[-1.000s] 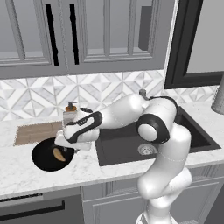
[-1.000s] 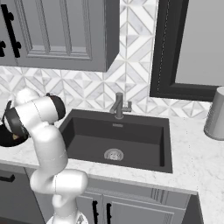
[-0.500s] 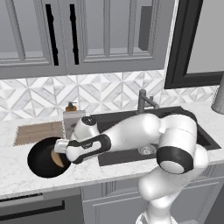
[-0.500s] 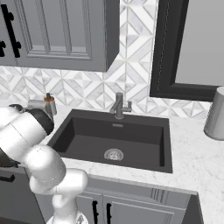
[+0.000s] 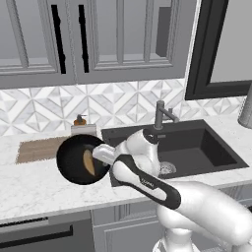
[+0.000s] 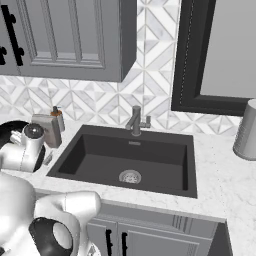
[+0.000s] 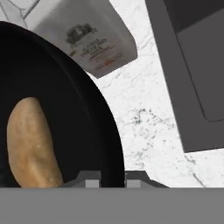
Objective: Pick the sweet potato from the sink and place it in the bowl. Then pick the bowl and place it in the microwave. Then close the microwave door and press the start button.
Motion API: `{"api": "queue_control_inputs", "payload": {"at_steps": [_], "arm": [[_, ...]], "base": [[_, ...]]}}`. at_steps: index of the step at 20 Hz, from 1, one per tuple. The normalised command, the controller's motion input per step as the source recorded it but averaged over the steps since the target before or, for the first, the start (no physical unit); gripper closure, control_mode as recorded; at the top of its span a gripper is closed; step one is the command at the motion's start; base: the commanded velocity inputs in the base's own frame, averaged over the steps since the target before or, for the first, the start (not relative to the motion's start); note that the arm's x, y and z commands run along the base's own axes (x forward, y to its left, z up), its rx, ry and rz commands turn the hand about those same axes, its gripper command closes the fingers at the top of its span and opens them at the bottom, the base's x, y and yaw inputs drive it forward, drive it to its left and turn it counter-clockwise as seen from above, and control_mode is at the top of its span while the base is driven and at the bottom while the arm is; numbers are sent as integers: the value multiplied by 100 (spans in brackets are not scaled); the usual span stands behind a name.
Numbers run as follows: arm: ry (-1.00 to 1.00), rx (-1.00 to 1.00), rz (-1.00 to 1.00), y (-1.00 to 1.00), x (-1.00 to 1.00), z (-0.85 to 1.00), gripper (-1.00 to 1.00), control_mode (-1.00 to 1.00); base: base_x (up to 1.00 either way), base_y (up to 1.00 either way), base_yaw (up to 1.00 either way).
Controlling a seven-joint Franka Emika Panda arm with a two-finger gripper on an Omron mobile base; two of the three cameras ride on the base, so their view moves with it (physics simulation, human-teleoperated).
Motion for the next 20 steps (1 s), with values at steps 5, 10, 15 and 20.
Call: {"api": "queue_control_inputs", "payload": {"at_steps": [5,10,15,20], "arm": [[0,4,-17,-91,-41,99,100,-100],[9,4,-16,-88,-35,100,100,-100],[13,5,-17,-74,-33,81,100,-100],[2,3,-13,-46,-31,10,100,-100]], "base": [[0,0,0],[0,0,0],[0,0,0],[0,0,0]]}}
